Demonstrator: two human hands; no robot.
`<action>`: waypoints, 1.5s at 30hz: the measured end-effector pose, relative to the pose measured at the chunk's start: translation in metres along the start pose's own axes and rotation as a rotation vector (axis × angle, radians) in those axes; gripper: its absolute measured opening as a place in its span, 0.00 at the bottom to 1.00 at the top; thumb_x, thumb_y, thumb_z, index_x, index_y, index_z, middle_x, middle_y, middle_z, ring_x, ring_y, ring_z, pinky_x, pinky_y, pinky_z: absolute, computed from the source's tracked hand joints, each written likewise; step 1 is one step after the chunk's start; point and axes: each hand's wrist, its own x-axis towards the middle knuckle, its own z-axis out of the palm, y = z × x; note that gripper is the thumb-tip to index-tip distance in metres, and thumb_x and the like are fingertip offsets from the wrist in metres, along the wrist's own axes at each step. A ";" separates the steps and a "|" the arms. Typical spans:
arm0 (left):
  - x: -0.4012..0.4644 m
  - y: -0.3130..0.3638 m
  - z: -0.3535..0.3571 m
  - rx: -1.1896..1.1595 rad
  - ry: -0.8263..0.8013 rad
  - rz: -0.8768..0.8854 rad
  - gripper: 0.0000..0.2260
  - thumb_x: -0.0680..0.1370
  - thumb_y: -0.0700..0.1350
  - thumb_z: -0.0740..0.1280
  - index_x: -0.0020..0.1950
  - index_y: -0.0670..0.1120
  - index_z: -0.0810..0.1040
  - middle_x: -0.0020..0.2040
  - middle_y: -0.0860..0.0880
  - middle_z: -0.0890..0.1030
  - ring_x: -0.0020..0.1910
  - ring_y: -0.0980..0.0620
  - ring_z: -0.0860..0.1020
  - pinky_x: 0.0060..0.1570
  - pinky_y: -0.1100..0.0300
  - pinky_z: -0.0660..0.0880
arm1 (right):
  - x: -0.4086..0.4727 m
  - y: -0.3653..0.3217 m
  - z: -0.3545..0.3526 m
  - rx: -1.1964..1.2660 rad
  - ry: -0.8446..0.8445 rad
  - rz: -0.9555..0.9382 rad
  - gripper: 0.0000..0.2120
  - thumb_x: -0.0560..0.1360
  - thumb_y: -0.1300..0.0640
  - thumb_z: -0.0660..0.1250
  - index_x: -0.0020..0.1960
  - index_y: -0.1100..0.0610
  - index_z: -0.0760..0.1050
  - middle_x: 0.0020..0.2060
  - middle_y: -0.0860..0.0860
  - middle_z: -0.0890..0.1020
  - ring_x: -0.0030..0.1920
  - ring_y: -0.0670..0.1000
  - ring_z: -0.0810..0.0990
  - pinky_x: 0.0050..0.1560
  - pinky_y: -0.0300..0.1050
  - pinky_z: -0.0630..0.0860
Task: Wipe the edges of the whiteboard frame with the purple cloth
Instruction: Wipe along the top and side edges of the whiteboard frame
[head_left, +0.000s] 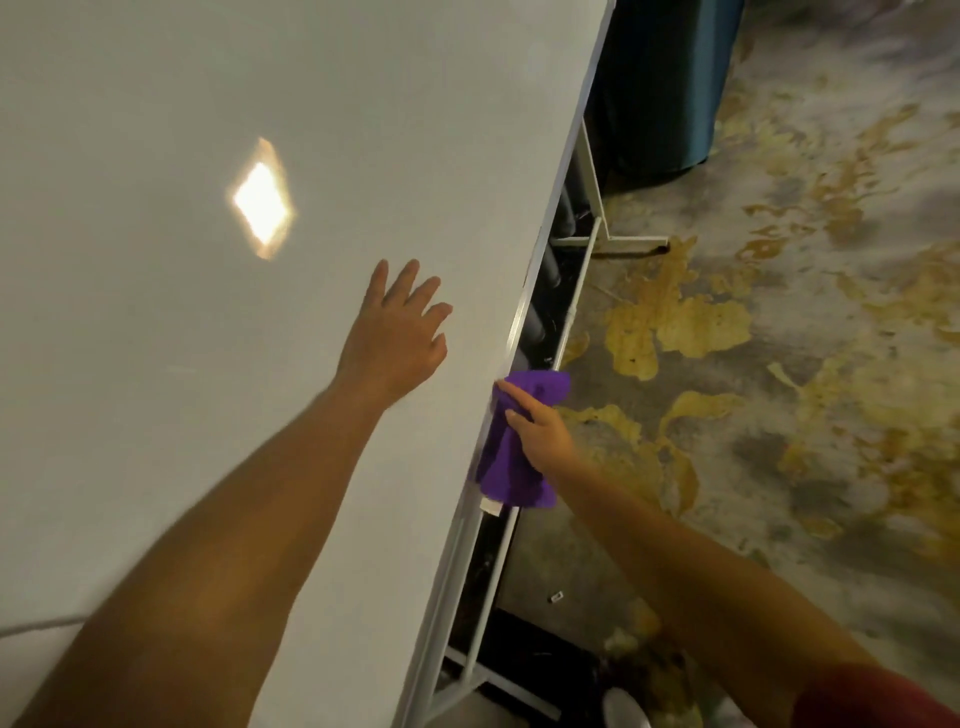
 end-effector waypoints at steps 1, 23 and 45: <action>-0.014 -0.002 0.000 0.000 -0.001 0.012 0.23 0.83 0.59 0.58 0.75 0.52 0.73 0.80 0.45 0.66 0.82 0.40 0.59 0.80 0.36 0.50 | -0.009 0.005 0.003 -0.025 -0.014 -0.008 0.19 0.82 0.57 0.59 0.60 0.32 0.74 0.50 0.33 0.72 0.49 0.38 0.77 0.43 0.26 0.71; -0.194 0.029 -0.005 -0.067 -0.011 -0.037 0.24 0.84 0.59 0.55 0.78 0.53 0.69 0.82 0.45 0.63 0.83 0.40 0.55 0.81 0.37 0.47 | -0.159 0.089 0.076 0.383 0.142 0.187 0.15 0.82 0.57 0.60 0.58 0.38 0.78 0.52 0.54 0.83 0.50 0.54 0.83 0.56 0.53 0.80; -0.254 0.070 0.018 0.001 -0.014 -0.098 0.27 0.80 0.59 0.60 0.78 0.50 0.69 0.83 0.41 0.59 0.83 0.35 0.53 0.80 0.35 0.48 | -0.181 0.137 0.138 -0.013 0.247 0.043 0.26 0.83 0.51 0.56 0.76 0.36 0.50 0.55 0.39 0.72 0.48 0.43 0.74 0.52 0.42 0.71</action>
